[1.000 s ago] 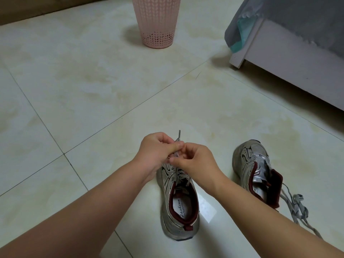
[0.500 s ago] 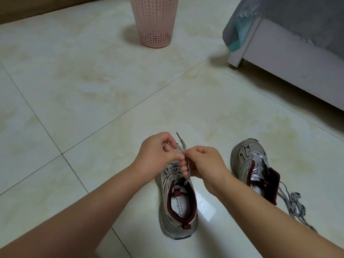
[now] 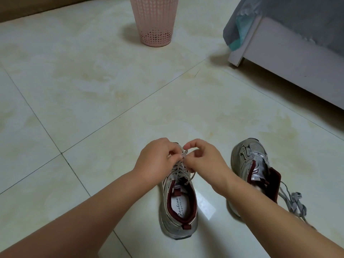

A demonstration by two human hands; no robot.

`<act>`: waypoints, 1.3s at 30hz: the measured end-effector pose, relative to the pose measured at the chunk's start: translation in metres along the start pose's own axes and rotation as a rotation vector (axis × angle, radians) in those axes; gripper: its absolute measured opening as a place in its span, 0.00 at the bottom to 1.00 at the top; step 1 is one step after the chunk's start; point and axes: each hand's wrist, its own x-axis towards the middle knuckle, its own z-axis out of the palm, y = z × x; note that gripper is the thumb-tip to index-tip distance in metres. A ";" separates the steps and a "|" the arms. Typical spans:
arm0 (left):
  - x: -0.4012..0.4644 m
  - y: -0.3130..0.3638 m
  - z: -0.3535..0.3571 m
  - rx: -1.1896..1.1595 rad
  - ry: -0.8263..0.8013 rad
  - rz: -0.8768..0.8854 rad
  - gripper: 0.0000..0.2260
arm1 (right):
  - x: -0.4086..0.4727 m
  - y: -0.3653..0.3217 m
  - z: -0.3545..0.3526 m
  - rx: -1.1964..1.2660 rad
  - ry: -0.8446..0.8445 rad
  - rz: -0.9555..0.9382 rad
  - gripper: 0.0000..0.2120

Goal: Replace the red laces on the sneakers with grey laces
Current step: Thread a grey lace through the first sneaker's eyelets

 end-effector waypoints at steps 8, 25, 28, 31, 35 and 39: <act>0.003 -0.002 0.000 -0.138 -0.098 -0.094 0.14 | 0.005 0.005 0.001 -0.487 -0.108 -0.088 0.10; 0.000 -0.008 0.007 -0.239 -0.037 -0.024 0.08 | -0.003 -0.001 -0.009 -0.366 -0.119 -0.052 0.07; 0.000 -0.009 0.006 -0.124 -0.018 0.053 0.05 | -0.002 0.002 -0.013 -0.294 -0.127 -0.016 0.11; 0.001 -0.009 0.006 -0.084 0.005 0.073 0.03 | 0.000 0.001 -0.014 -0.433 -0.104 -0.052 0.15; 0.004 -0.010 0.007 0.002 0.009 0.075 0.04 | 0.001 0.007 -0.014 -0.665 -0.122 -0.114 0.22; 0.006 -0.022 0.001 0.074 0.031 0.015 0.06 | 0.002 0.016 -0.029 -0.876 -0.127 -0.121 0.20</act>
